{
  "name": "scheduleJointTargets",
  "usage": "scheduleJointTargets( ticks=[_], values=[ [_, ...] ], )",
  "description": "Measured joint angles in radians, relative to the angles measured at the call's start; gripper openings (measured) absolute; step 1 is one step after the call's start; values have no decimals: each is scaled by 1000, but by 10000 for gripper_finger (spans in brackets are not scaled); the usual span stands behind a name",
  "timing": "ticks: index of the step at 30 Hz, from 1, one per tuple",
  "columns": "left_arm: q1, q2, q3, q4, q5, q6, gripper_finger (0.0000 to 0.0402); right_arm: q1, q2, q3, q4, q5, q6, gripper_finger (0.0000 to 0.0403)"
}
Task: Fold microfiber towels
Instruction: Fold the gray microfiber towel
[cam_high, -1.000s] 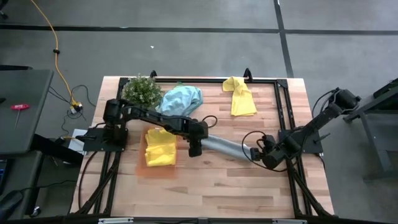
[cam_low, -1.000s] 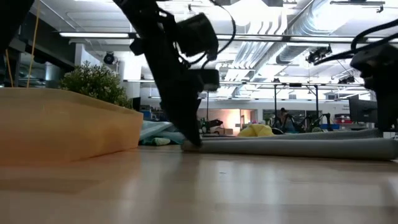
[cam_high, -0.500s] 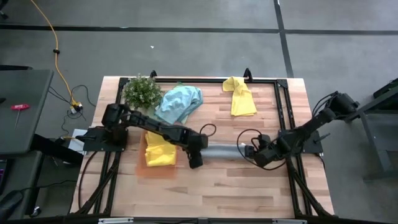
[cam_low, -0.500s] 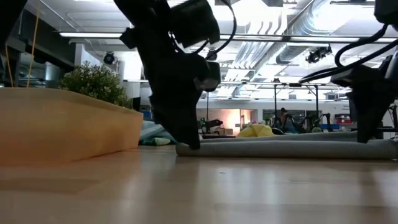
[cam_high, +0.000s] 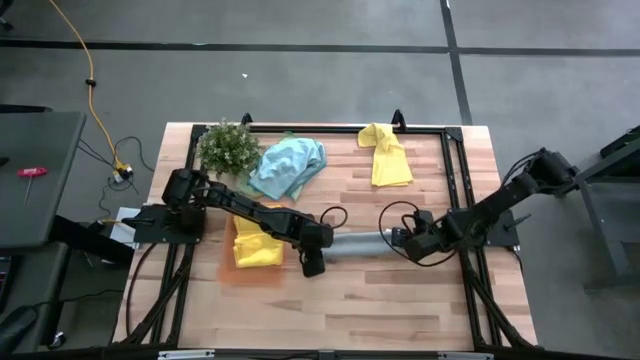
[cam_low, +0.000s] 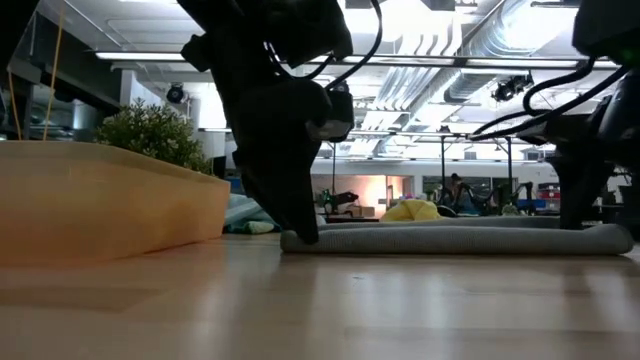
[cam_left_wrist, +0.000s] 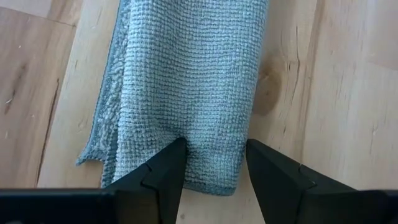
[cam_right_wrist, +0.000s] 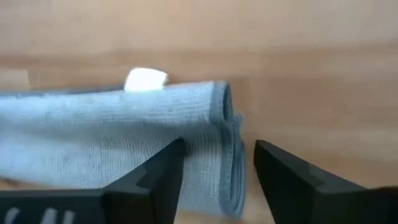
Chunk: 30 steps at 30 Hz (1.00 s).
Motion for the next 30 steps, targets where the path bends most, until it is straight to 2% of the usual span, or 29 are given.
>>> scheduleJointTargets(
  ticks=[4, 9, 14, 17, 20, 24, 30],
  values=[
    [0, 1, 0, 7, -2, 0, 161, -25, 1, -3, -15, 53, -86, 163],
    [0, 1, 0, 7, -7, 0, 161, -37, 1, -3, -8, 31, -157, 123],
    [3, 2, 0, 17, -14, 2, 161, -37, 1, -4, -12, 17, -206, 48],
    [13, -15, -3, 9, 21, 47, 161, -37, -1, -3, -4, 15, -239, 9],
    [29, -57, -6, -22, 19, 57, 161, -36, -22, -3, -23, -17, -255, 10],
    [56, -145, -3, -49, 8, 94, 161, -21, -83, -3, -131, -31, -262, 3],
    [74, -243, -2, -84, -86, 127, 161, 0, -220, -3, -314, -39, -239, 1]
  ],
)
